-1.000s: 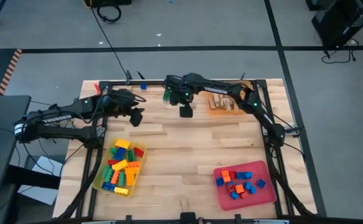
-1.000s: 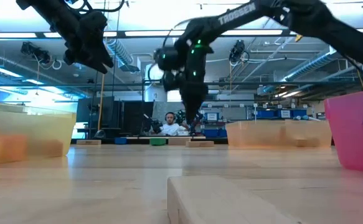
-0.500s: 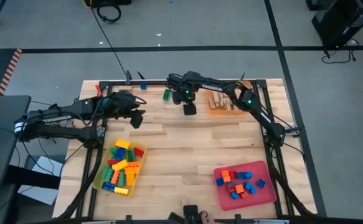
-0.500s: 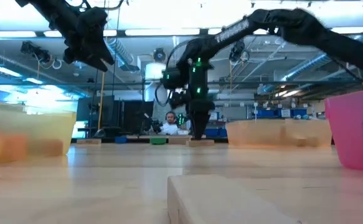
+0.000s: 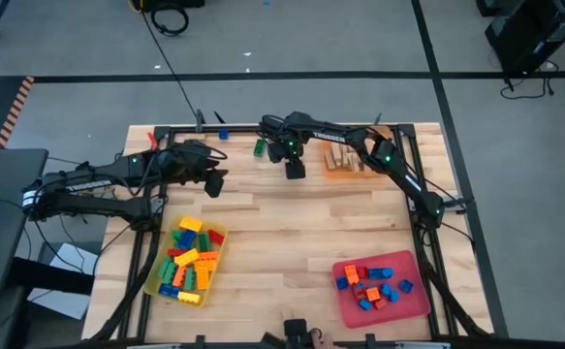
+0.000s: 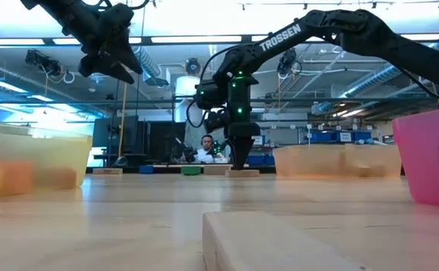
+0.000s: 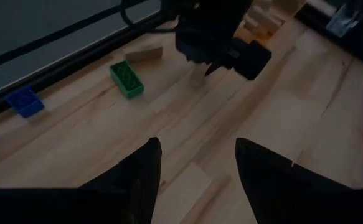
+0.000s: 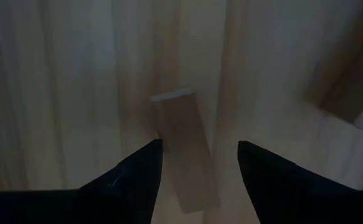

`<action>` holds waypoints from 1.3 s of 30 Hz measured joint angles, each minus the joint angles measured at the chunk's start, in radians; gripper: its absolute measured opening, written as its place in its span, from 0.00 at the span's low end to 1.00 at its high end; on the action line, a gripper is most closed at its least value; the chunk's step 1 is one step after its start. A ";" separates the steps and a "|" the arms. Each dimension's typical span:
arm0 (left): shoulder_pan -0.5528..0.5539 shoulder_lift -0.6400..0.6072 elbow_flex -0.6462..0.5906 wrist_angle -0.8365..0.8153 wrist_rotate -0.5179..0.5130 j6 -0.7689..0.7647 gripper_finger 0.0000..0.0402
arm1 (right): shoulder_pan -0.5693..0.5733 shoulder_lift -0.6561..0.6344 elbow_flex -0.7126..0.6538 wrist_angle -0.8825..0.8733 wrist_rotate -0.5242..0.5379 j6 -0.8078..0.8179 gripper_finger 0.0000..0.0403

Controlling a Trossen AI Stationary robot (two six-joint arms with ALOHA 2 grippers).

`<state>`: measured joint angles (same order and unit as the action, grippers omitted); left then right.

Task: Sort blocks by size
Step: Put the brown block into the orange bin

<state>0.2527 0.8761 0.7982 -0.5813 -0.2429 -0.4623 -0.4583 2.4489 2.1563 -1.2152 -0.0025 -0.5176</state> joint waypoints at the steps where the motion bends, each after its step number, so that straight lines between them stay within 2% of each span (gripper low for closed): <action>1: 0.000 0.000 0.000 0.012 0.000 0.000 0.53 | 0.001 0.000 0.000 0.001 0.006 -0.004 0.55; 11: 0.000 0.000 0.000 0.082 0.022 0.008 0.53 | 0.017 0.000 0.000 0.011 0.005 -0.137 0.51; 20: 0.000 0.000 0.000 0.082 0.033 0.008 0.53 | 0.050 0.000 0.000 -0.022 -0.015 -0.132 0.51; 28: 0.000 0.000 0.000 0.082 0.032 0.014 0.53 | 0.051 0.000 -0.004 -0.153 -0.145 -0.112 0.46; 32: 0.000 0.000 0.000 0.082 0.032 0.014 0.53 | 0.051 0.001 -0.008 -0.166 -0.143 -0.052 0.40; 35: 0.000 0.000 0.000 0.082 0.031 0.015 0.53 | 0.051 0.001 -0.008 -0.181 -0.126 0.060 0.36; 39: 0.000 0.000 0.000 0.082 0.031 0.016 0.53 | 0.037 -0.005 -0.008 -0.208 -0.162 0.223 0.24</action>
<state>0.2527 0.8764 0.7982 -0.4995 -0.2121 -0.4461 -0.4213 2.4436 2.1487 -1.4233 -0.1640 -0.2944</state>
